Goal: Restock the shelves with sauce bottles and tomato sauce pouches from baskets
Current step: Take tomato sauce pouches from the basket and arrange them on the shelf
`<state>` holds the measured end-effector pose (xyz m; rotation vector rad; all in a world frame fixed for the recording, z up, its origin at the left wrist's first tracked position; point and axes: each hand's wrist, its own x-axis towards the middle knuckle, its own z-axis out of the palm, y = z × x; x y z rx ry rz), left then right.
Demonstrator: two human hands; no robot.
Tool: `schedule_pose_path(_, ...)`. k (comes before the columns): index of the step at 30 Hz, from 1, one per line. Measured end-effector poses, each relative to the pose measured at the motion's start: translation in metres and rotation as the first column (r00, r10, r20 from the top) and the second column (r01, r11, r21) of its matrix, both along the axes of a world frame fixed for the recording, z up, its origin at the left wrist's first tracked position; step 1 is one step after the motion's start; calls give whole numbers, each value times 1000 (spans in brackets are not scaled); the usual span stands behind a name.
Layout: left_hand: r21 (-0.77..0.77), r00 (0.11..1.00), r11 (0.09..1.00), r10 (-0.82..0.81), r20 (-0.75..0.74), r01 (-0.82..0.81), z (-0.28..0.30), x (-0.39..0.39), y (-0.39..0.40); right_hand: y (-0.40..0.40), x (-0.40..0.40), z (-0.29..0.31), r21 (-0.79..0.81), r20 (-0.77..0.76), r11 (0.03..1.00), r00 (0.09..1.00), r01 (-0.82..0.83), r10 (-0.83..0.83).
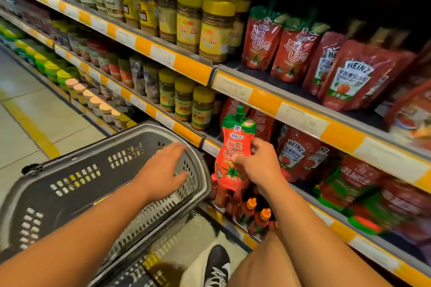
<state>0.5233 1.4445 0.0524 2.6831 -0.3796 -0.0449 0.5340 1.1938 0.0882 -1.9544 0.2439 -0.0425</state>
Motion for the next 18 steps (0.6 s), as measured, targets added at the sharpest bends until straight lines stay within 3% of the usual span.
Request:
schedule_pose_path(6,-43,996,995,-88,17,89,-9,41,-68,-21,15,-1,-96,33,991,996,91,-88)
schedule_pose_path(14,236,990,962,-144,10,138,-24,81,-100,-27,36,-10,-226,-85,974,995,26,-46)
schedule_pose_path(18,292,984,945,-170,50,149,-44,86,-95,-36,48,-2,-242,-60,962,987,129,-147)
